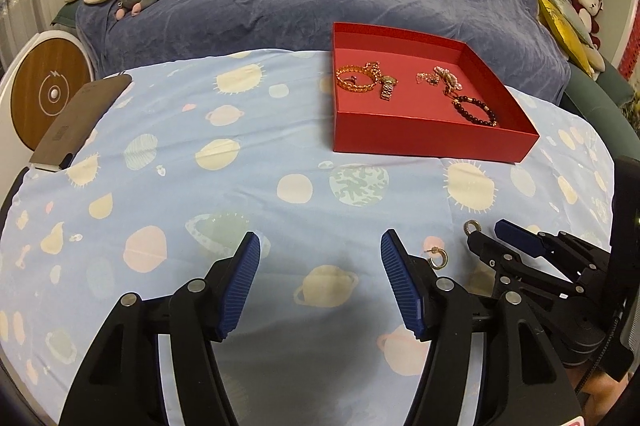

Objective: Organize jewelry
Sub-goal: 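Grasp the gold hoop earring with the right tool, then carry the gold hoop earring into the red box and open the right tool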

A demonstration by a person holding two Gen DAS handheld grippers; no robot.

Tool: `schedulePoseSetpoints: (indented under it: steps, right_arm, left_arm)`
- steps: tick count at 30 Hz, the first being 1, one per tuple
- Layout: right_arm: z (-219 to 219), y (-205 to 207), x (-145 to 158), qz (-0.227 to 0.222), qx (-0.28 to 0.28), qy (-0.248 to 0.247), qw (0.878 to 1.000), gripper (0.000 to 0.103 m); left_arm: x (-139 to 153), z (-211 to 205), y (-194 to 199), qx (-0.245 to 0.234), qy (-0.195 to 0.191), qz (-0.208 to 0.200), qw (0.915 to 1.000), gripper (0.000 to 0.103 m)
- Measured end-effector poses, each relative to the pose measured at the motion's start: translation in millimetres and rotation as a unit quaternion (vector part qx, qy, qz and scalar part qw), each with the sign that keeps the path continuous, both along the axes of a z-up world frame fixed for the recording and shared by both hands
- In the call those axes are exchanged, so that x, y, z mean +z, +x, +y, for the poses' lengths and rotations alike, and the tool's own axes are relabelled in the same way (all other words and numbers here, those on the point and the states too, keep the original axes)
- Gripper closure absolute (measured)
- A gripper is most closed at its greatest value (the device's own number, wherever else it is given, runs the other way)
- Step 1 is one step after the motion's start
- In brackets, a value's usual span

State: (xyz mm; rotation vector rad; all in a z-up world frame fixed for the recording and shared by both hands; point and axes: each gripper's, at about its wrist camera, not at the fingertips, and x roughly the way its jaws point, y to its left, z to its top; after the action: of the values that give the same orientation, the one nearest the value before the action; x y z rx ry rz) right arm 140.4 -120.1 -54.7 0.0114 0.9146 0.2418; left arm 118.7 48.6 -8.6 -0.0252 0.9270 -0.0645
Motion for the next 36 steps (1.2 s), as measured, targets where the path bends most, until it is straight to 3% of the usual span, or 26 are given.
schedulePoseSetpoints:
  steps: [6,11,32,36]
  right_arm:
    - [7,5,-4,0.0,0.005,-0.012,1.0,0.072]
    - [6,6,-5,-0.006,0.0,-0.02,1.0,0.087]
    - [-40,-10,18,-0.018,-0.026,0.014,0.999,0.087]
    - [-43,-11,18,-0.017,-0.027,0.013,0.999,0.087]
  left_arm:
    - [-3,0,0,-0.004,-0.003,0.006,1.0,0.042]
    - [-4,-4,0,-0.01,-0.004,0.008,0.9999,0.042]
    - [-45,-70,11,-0.081,0.0,0.029,0.9963,0.042]
    - [-51,-75,13,-0.085,0.005,0.035,0.9958,0.053]
